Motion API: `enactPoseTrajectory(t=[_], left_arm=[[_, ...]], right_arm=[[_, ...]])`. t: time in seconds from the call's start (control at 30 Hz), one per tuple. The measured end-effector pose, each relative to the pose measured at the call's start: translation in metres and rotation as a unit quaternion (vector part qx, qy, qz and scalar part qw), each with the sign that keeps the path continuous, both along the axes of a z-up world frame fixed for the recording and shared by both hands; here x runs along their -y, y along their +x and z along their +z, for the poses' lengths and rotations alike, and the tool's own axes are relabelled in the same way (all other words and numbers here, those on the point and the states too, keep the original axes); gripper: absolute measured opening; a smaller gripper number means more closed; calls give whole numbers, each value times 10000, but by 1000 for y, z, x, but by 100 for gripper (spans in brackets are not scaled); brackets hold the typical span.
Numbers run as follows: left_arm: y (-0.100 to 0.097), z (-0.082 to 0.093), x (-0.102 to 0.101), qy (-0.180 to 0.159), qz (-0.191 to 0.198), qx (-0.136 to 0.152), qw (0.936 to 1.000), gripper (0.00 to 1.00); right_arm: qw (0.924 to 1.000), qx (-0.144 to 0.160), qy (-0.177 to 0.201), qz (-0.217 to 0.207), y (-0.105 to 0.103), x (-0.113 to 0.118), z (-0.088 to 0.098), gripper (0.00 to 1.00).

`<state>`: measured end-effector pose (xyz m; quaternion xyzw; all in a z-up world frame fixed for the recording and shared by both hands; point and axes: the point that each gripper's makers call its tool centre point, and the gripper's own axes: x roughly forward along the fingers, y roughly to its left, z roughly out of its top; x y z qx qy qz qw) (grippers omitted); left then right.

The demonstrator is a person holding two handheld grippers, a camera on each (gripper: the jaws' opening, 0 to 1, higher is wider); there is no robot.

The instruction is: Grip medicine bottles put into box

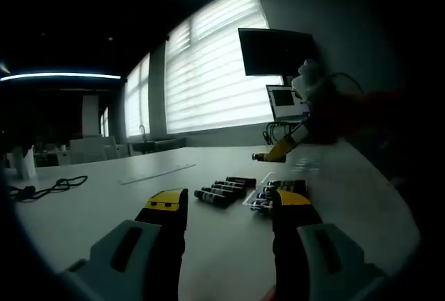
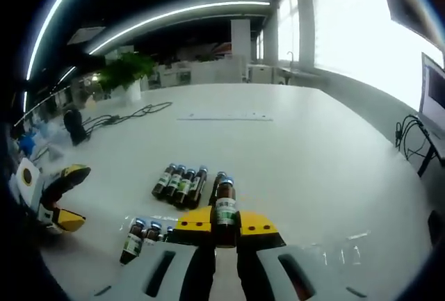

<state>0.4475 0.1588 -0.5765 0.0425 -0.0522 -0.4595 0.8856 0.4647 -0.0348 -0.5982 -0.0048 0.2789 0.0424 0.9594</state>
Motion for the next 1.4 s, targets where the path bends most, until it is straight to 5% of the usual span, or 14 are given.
enactPoseTrajectory(t=[0.6, 1.4], left_arm=[[0, -2, 1, 31, -10, -7, 10000, 42], [0, -1, 1, 37, -18, 2, 10000, 42]], right_arm=[[9995, -281, 20, 147, -30, -14, -21, 7], [9998, -82, -78, 189, -33, -21, -17, 6]])
